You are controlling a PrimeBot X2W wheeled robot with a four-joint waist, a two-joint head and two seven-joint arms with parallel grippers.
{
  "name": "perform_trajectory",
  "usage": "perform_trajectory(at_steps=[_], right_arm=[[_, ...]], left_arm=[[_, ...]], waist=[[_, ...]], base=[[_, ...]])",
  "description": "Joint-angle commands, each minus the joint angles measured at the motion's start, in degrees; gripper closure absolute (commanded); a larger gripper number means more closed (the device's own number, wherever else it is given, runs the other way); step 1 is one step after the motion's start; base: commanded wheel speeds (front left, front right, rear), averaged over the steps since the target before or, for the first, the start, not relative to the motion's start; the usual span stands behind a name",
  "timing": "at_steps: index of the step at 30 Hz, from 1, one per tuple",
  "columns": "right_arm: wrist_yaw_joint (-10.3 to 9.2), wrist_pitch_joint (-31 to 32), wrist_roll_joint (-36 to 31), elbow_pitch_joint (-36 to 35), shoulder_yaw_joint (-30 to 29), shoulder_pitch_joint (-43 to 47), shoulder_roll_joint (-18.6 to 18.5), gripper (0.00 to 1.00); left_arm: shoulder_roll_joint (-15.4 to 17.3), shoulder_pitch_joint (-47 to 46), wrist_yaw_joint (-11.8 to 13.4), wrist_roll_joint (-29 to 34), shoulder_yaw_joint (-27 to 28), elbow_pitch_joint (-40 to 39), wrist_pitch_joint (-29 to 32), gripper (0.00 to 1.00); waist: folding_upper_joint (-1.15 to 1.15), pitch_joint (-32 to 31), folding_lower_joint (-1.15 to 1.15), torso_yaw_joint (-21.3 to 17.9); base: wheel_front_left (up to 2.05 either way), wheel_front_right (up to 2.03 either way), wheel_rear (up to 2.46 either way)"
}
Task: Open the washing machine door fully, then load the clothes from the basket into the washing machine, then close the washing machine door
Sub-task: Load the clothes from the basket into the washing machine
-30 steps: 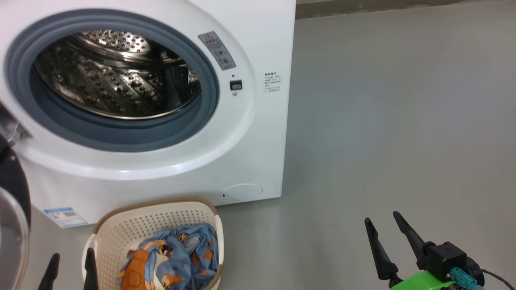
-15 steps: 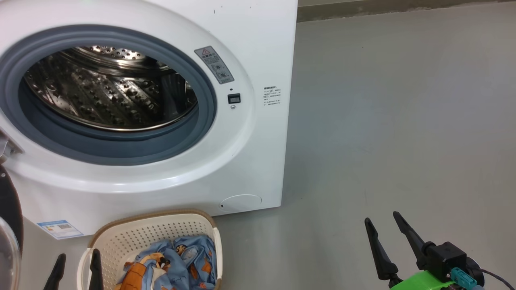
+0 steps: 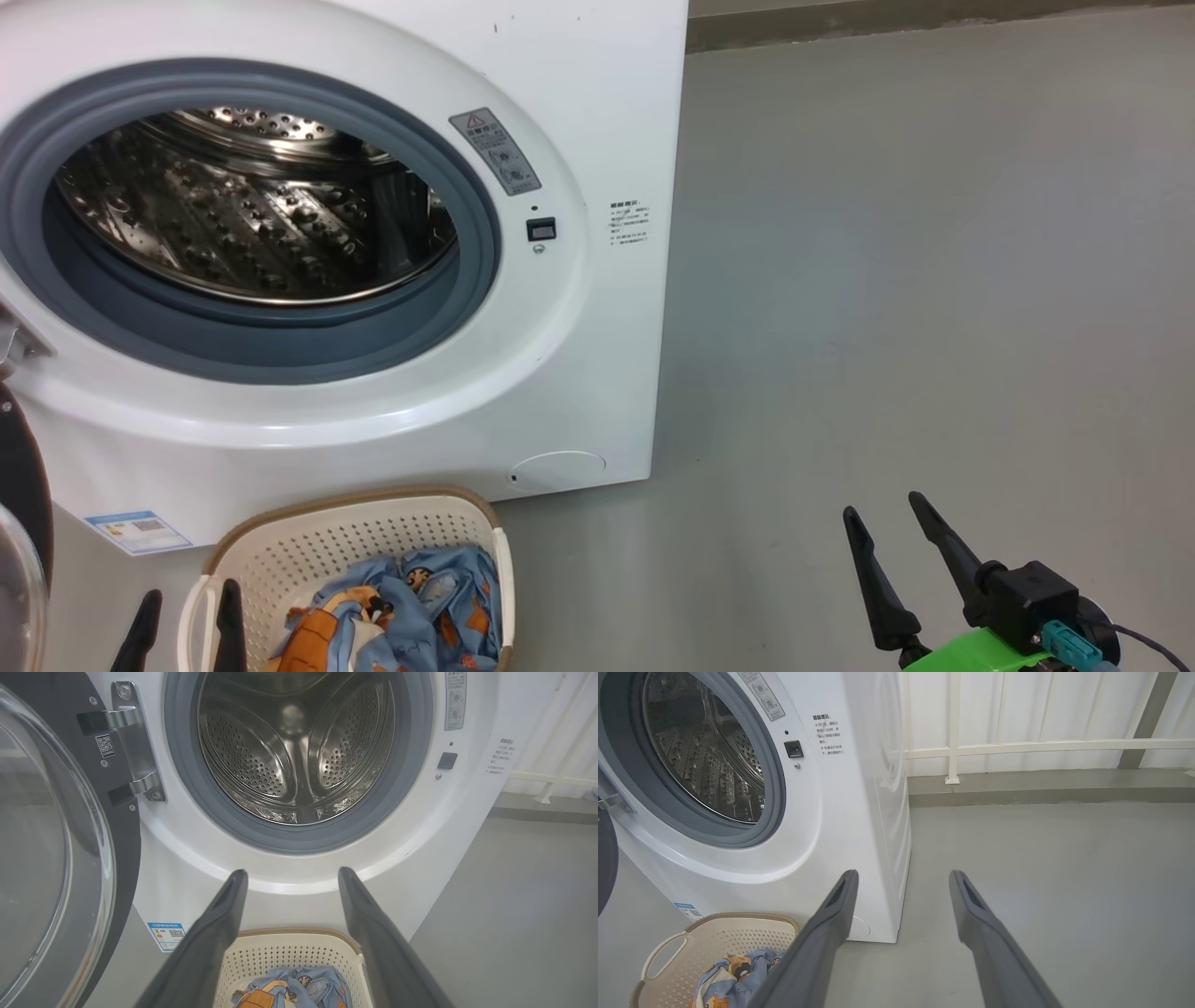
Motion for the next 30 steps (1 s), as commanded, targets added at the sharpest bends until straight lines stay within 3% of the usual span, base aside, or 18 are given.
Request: perform_trajectory(at_steps=[1,9,21,30], right_arm=[[0.09,-0.69,0.29,-1.18,1.82,-1.88,-0.12,0.00],[0.09,-0.69,1.08,-1.04,2.13,-2.41,-0.12,0.00],[0.09,-0.69,1.39,-2.01,3.14,-6.26,-0.12,0.00],[0.09,-0.69,1.27,-3.32,4.16,-9.25,-0.12,0.00]], left_arm=[[0.57,-1.34,-0.09,-0.44,1.96,-1.02,-0.33,0.00],[0.47,-2.40,-0.09,-1.35,1.63,0.90,-0.33,0.00],[2.21,-8.03,-0.09,-4.24,-1.17,5.44,-0.33,0.00],[5.56,-15.45,-0.09,-7.65,-3.32,12.79,-0.33,0.00]], waist=[[0.00,0.16,0.00,-0.04],[0.00,3.00,0.00,-0.09],[0.00,13.81,0.00,-2.09],[0.00,22.70,0.00,-3.78]], base=[[0.00,0.00,0.00],[0.00,0.00,0.00],[0.00,0.00,0.00],[0.00,0.00,0.00]])
